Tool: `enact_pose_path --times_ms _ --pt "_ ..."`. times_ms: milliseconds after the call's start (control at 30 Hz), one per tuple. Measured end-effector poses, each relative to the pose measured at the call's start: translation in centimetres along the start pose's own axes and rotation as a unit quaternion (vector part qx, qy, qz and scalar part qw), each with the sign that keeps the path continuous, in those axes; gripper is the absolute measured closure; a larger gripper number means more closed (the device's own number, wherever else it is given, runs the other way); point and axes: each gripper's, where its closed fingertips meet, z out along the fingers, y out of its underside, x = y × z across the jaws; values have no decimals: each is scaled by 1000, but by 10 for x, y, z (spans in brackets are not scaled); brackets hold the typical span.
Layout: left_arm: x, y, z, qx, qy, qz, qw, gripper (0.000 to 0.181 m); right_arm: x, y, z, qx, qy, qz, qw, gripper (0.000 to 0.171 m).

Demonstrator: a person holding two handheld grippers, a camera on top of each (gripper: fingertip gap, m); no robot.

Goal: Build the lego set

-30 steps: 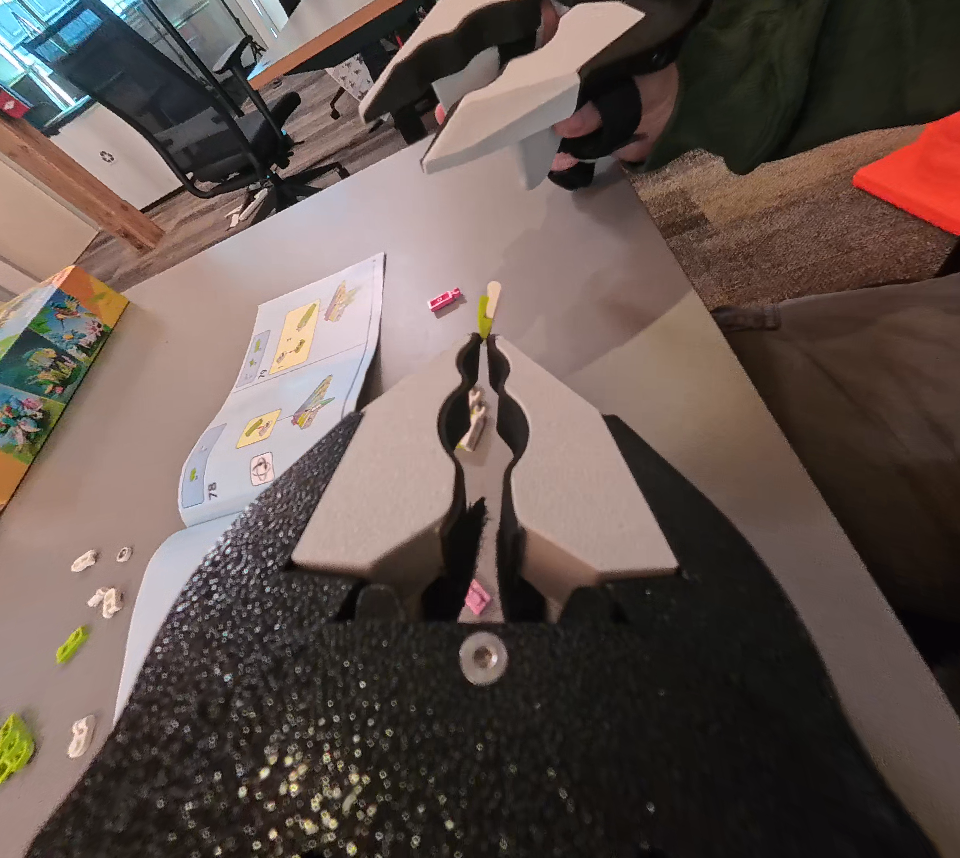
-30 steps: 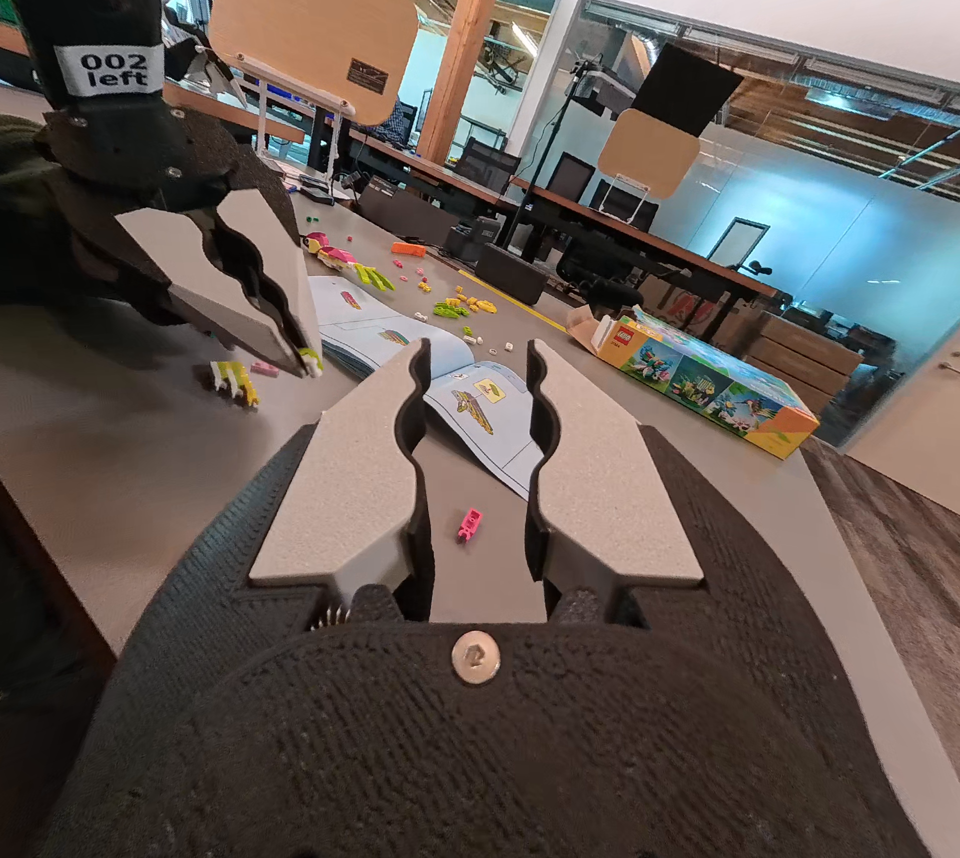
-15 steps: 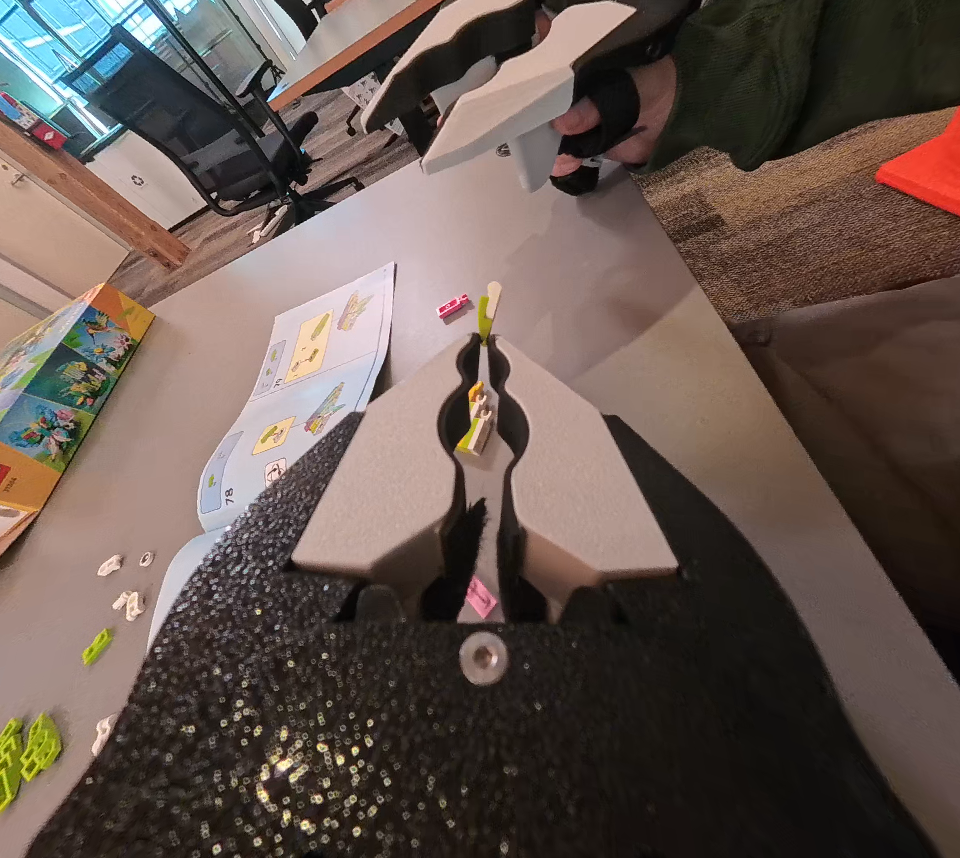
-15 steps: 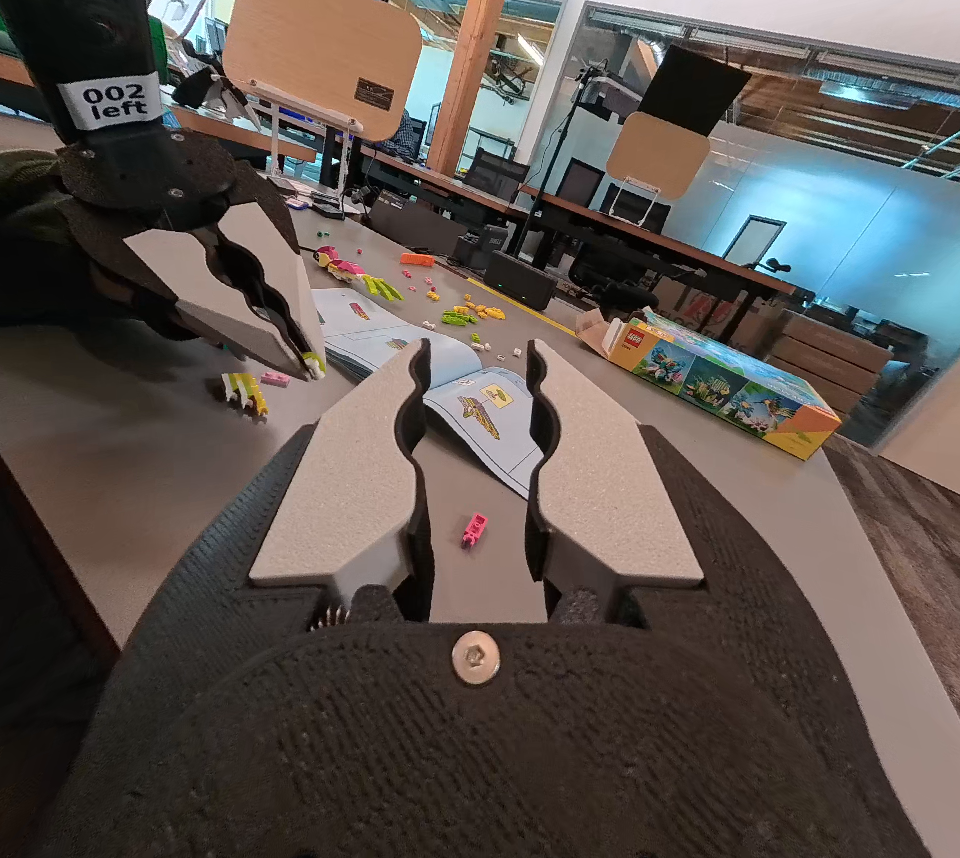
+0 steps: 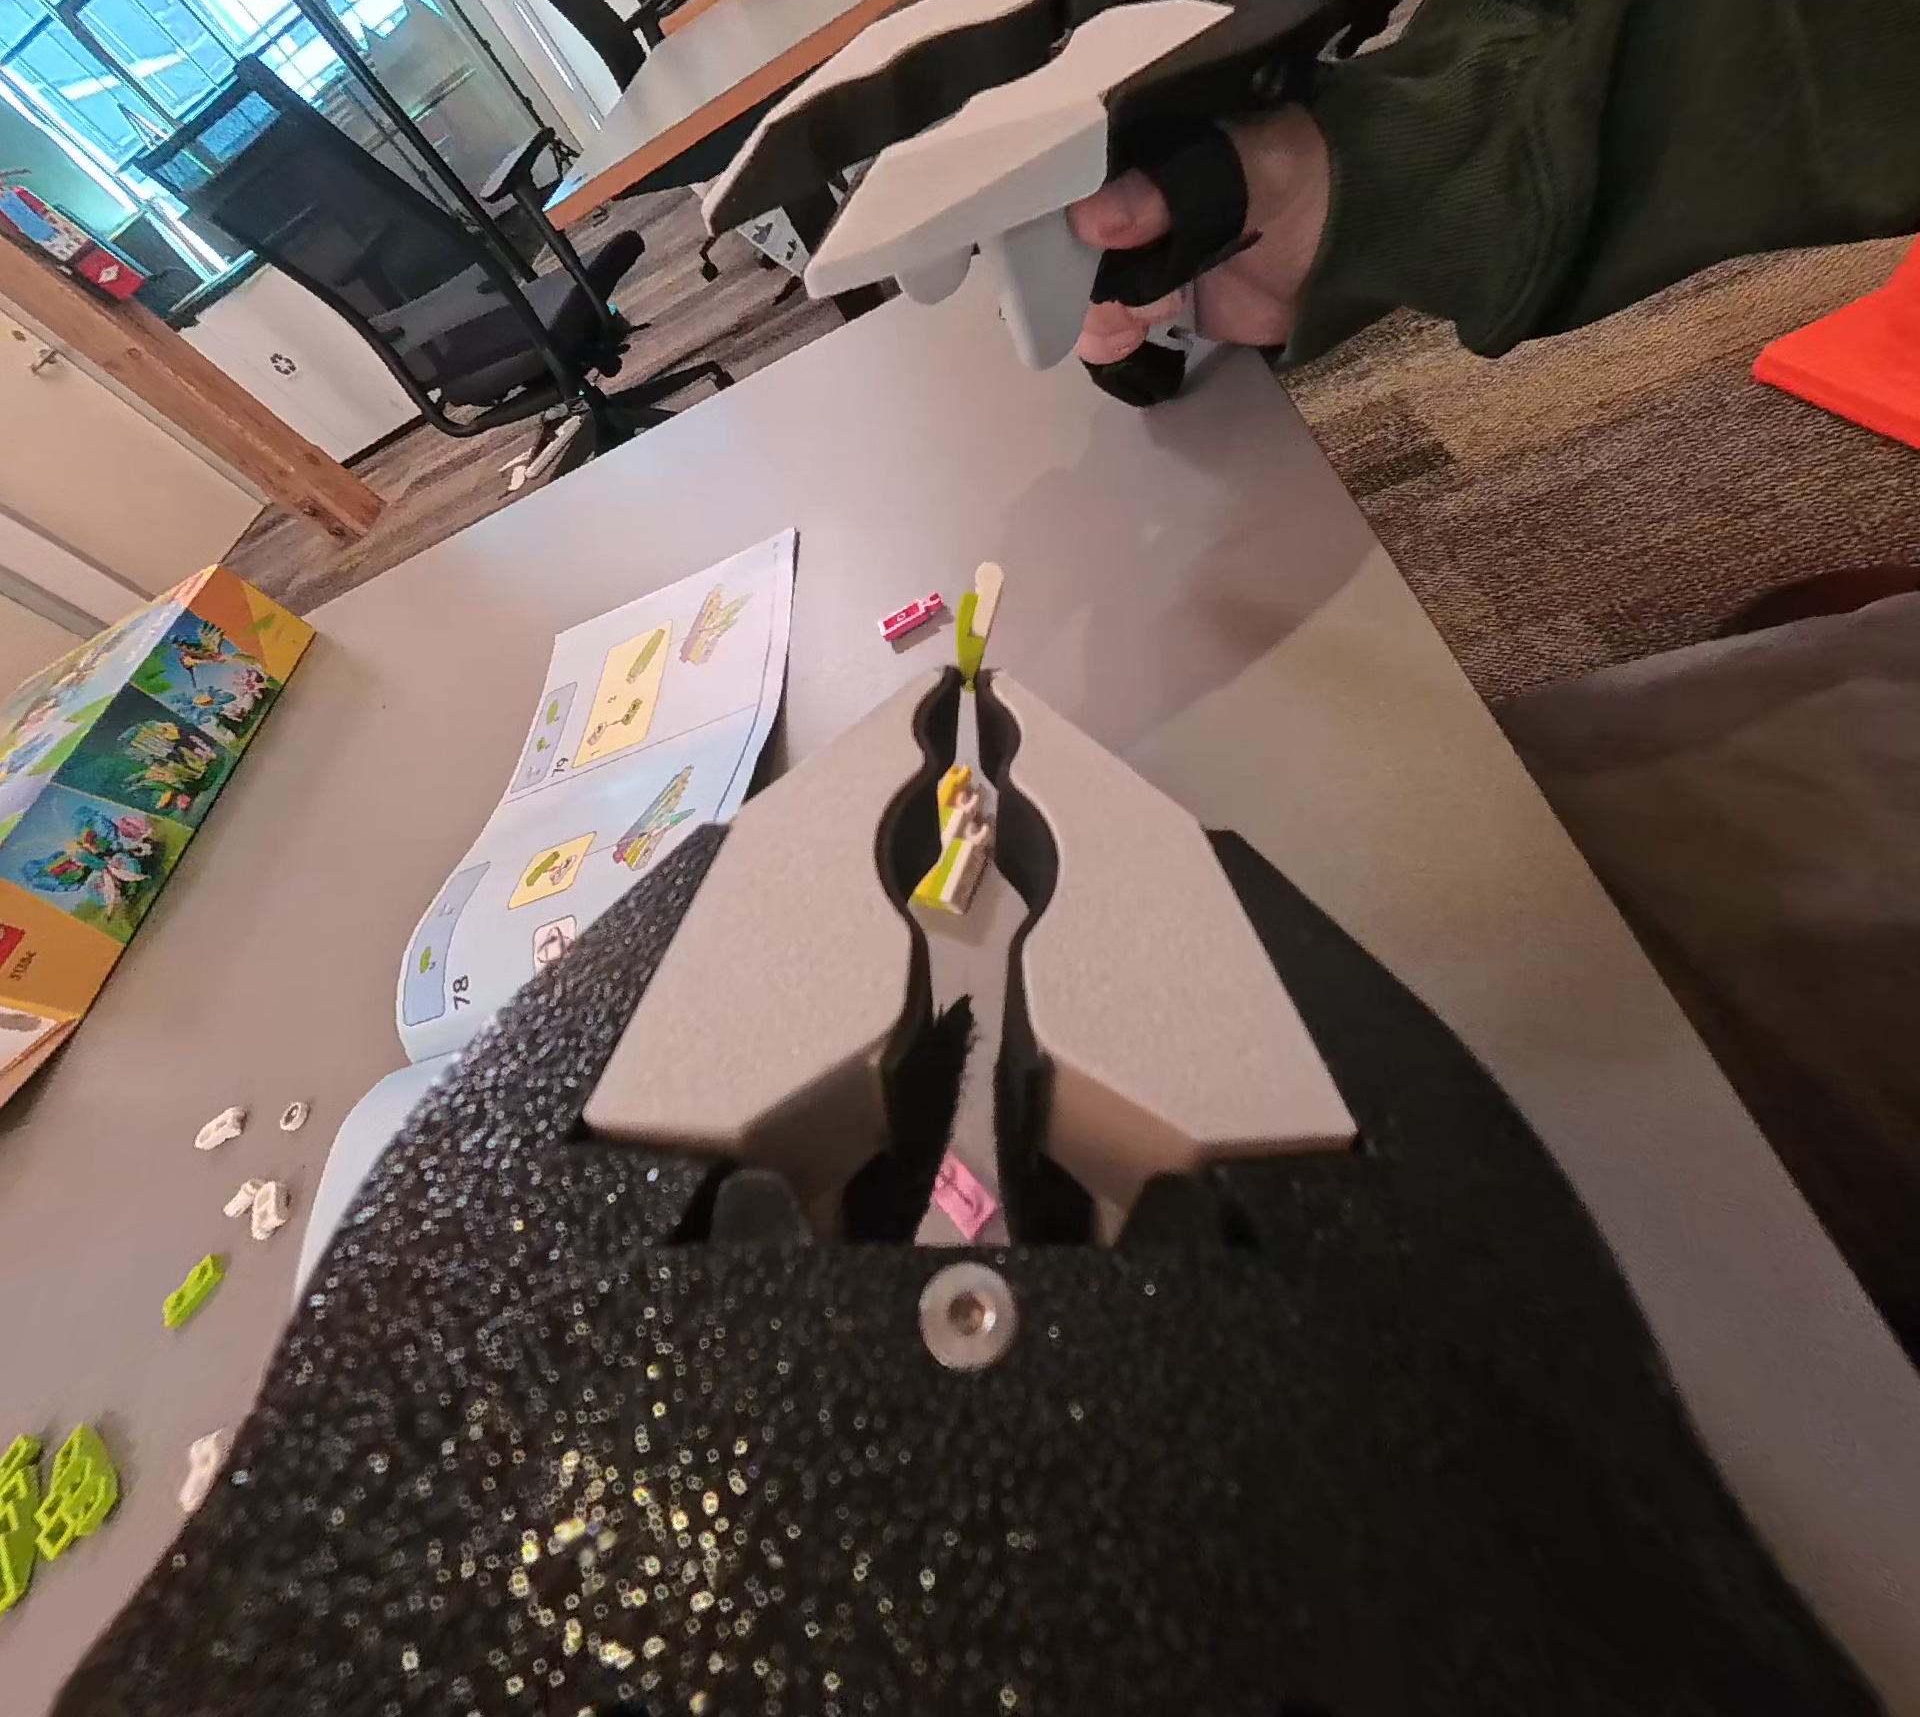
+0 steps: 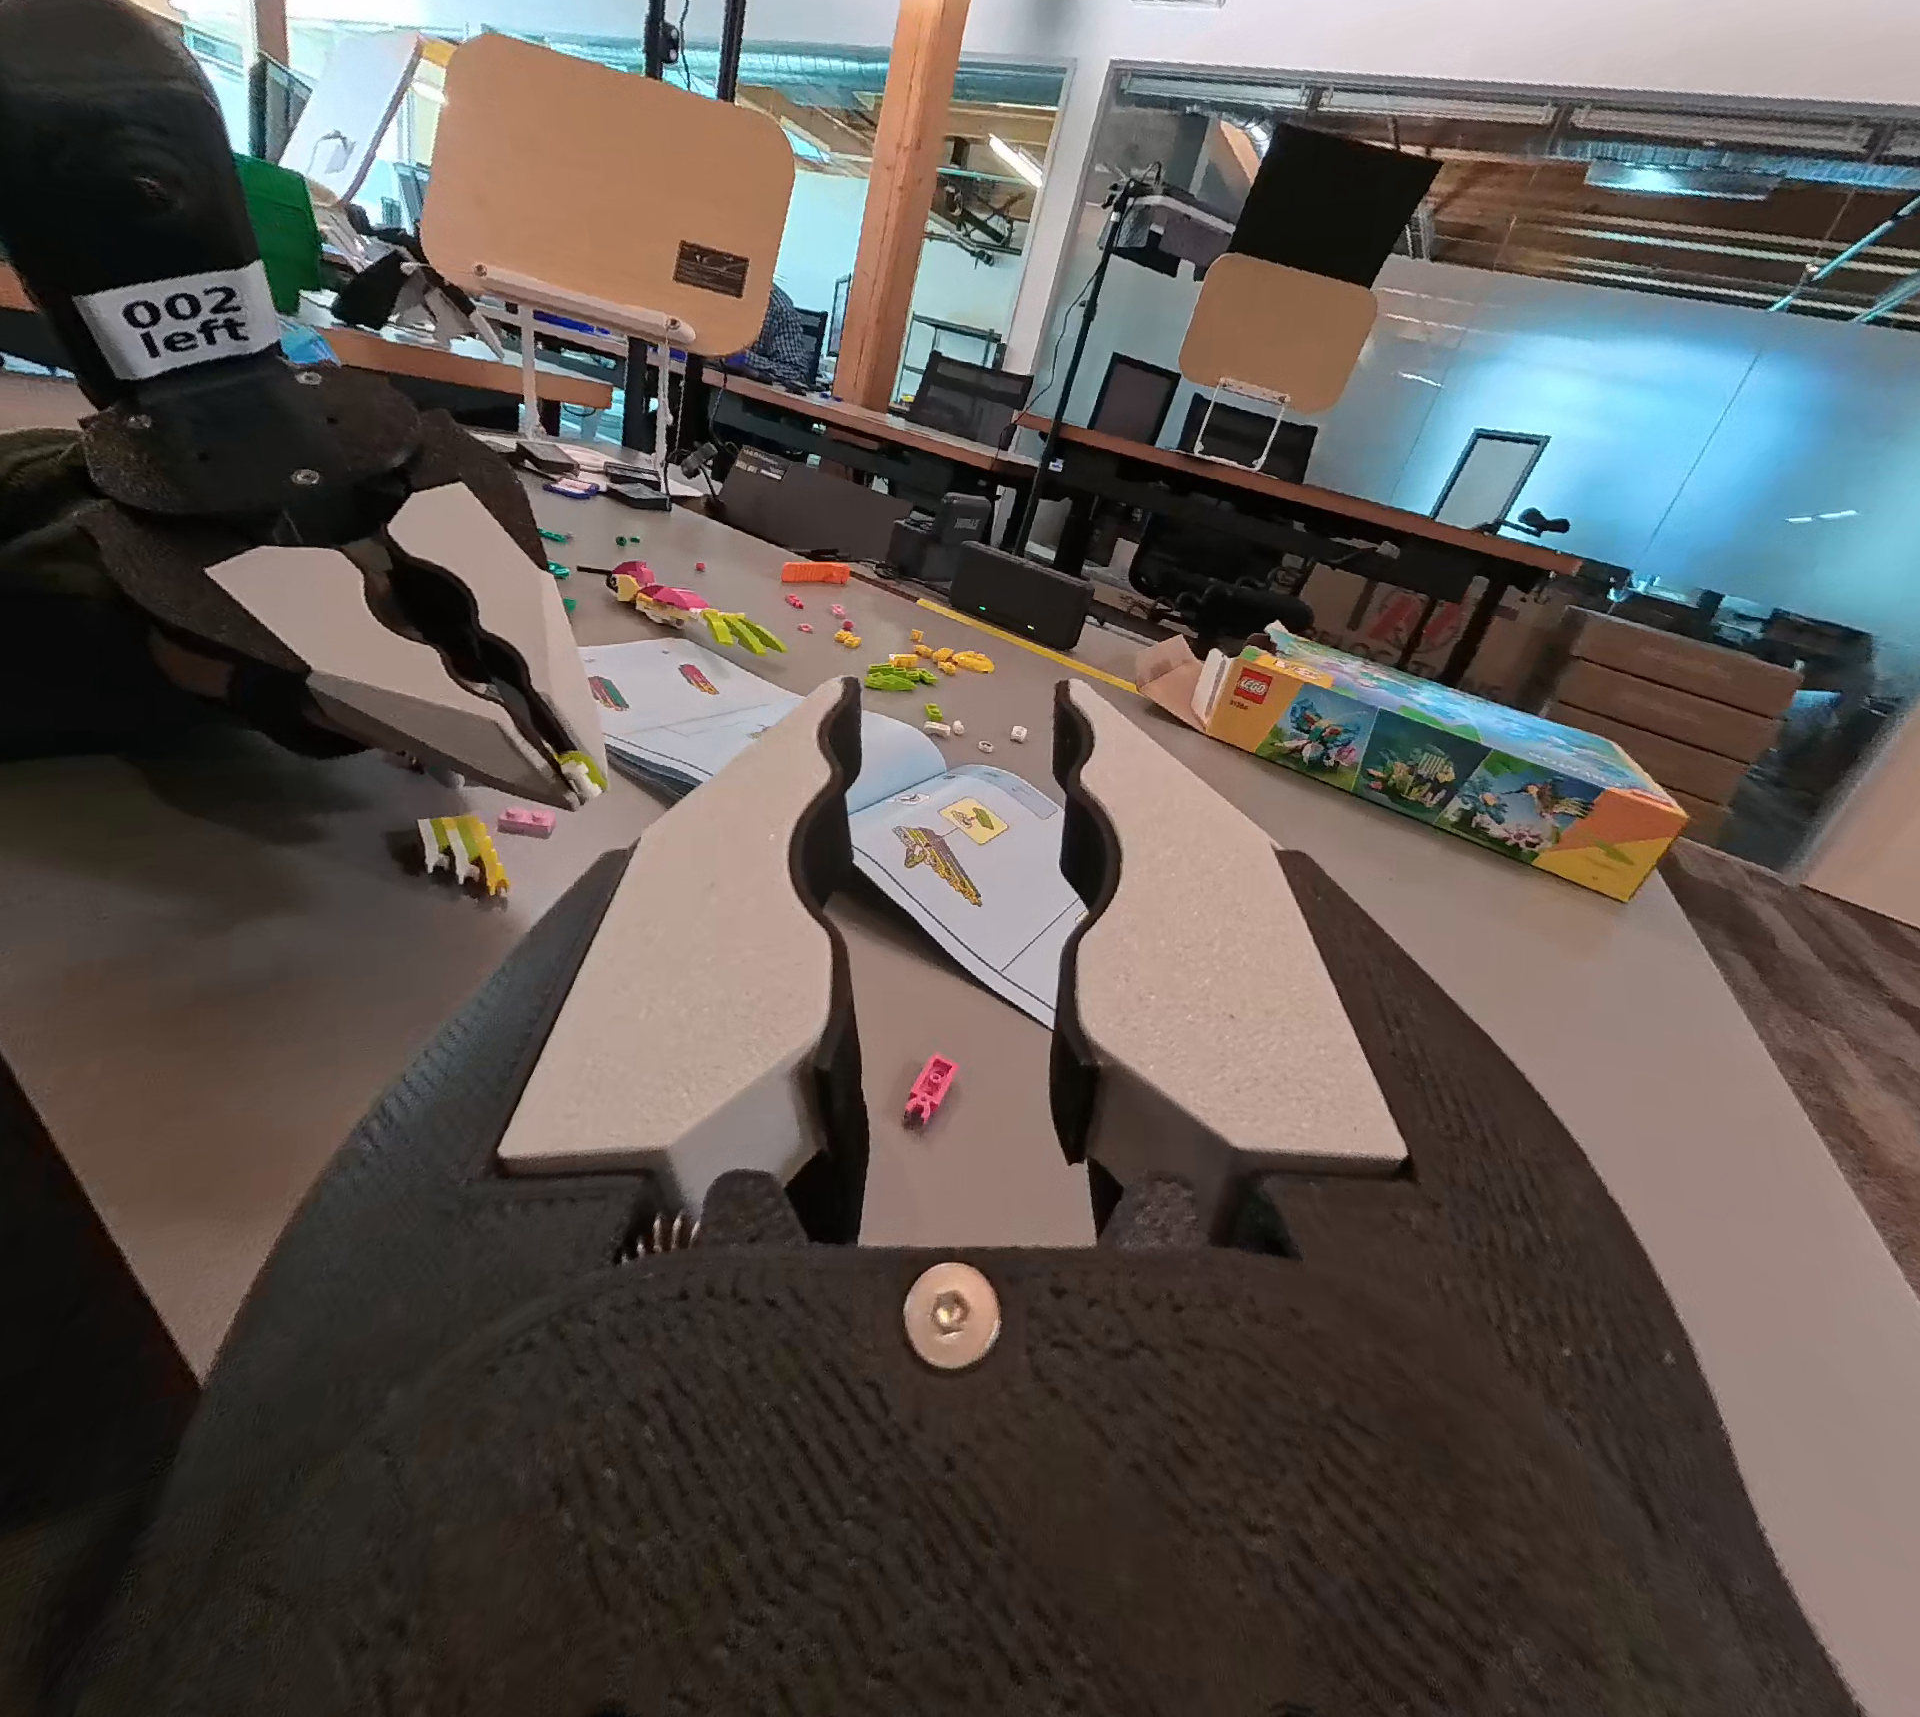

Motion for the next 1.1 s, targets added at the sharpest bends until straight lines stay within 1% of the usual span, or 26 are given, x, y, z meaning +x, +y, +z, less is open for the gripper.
enact_pose_path --times_ms 33,533,1100 --pt "-1 0 0 -1 -2 2 1000 181 -1 0 0 0 -1 -1 1000 136" --pt "0 -4 0 7 -7 11 1000 181 -3 -1 -1 6 -11 -1 1000 135" --pt "1 -2 0 8 0 -2 1000 181 4 -4 -4 22 -5 29 999 133"
